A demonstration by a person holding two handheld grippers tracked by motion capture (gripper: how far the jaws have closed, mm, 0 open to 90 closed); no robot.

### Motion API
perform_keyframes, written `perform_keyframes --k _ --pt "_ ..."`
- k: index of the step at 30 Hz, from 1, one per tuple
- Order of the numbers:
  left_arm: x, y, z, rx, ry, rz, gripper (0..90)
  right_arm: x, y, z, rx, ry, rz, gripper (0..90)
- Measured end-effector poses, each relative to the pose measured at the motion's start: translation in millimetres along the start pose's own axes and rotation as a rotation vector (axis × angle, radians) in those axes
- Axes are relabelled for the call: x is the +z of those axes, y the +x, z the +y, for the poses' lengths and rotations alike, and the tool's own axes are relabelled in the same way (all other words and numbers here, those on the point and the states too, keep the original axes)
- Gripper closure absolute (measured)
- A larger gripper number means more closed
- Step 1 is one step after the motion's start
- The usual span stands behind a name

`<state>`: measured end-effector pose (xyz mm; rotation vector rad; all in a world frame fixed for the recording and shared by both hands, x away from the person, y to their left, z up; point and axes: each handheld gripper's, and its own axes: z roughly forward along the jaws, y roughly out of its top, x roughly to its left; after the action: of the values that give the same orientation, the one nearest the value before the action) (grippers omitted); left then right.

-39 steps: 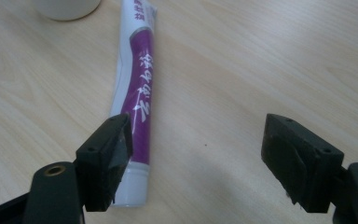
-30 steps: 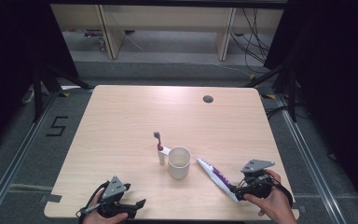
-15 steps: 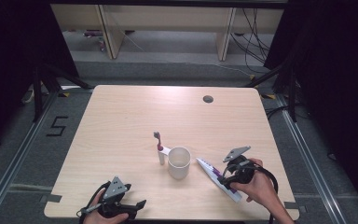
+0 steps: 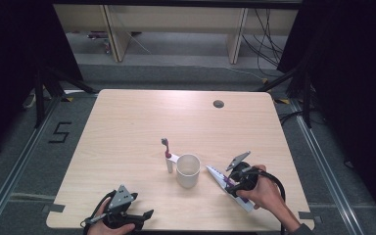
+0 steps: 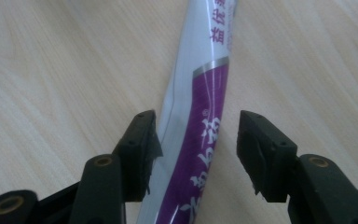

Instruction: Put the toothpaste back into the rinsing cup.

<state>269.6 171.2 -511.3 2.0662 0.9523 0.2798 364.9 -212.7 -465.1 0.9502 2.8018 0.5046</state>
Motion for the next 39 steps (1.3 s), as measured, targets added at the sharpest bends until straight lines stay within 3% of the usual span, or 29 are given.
perform_keyframes --k 9,10,12,17,18,21,23,25,26,27,30,31,33,34,36,37,39 --pt "0.0 -1.0 -0.1 0.002 -0.003 -0.004 18.1 7.7 3.1 9.8 -0.022 0.065 0.007 52.6" --pt "0.2 -1.1 0.2 0.001 -0.004 -0.004 18.1 8.5 5.1 10.5 -0.002 0.077 0.005 52.9" --pt "0.1 -1.6 -0.2 0.003 0.0 -0.005 18.1 11.0 3.5 11.7 -0.023 0.086 0.01 53.2" --pt "1.1 -1.4 -0.5 0.005 -0.004 -0.006 18.1 15.0 0.4 13.1 -0.018 0.106 0.031 58.0" --pt "1.7 -2.8 -0.9 -0.011 -0.011 -0.006 18.1 14.8 0.5 13.2 -0.008 0.11 0.037 59.2" --pt "1.1 -1.8 0.4 0.008 0.0 -0.005 18.1 14.5 -0.1 14.8 -0.002 0.123 0.045 60.5" --pt "1.1 -2.3 -0.4 0.013 0.006 -0.01 18.1 14.7 -0.9 16.2 -0.031 0.128 0.045 61.7" --pt "1.2 -2.4 -0.4 0.012 0.004 -0.006 18.2 13.7 -0.4 17.7 -0.02 0.143 0.048 64.7" --pt "1.4 -2.4 0.1 0.009 0.0 -0.006 18.1 13.5 -2.4 18.0 -0.042 0.142 0.046 67.1" --pt "1.5 -2.5 0.0 0.011 0.0 -0.006 18.1 11.8 -2.3 19.4 -0.046 0.148 0.053 77.4" --pt "1.7 -3.5 -0.5 0.008 0.001 -0.008 18.2 11.0 -3.6 21.0 -0.062 0.163 0.057 77.3" --pt "1.3 -3.2 0.1 0.015 0.004 -0.008 18.2 11.1 -1.7 22.1 -0.032 0.171 0.067 77.2" --pt "1.5 -2.8 -0.1 0.019 0.006 -0.004 18.2 12.7 -1.6 24.7 -0.068 0.186 0.067 77.1" --pt "2.1 -4.0 -0.6 0.001 -0.008 -0.011 18.3 14.1 -1.9 24.7 -0.081 0.184 0.064 77.0" --pt "1.5 -2.5 -0.3 0.013 0.006 -0.012 18.3 14.7 -0.6 25.3 -0.056 0.2 0.069 76.9" --pt "2.3 -2.7 0.0 0.011 0.001 -0.014 18.3 16.2 -2.6 25.8 -0.083 0.196 0.073 76.8" --pt "2.5 -3.2 0.0 0.02 0.01 -0.014 18.4 17.8 -2.6 26.4 -0.069 0.207 0.078 76.7"
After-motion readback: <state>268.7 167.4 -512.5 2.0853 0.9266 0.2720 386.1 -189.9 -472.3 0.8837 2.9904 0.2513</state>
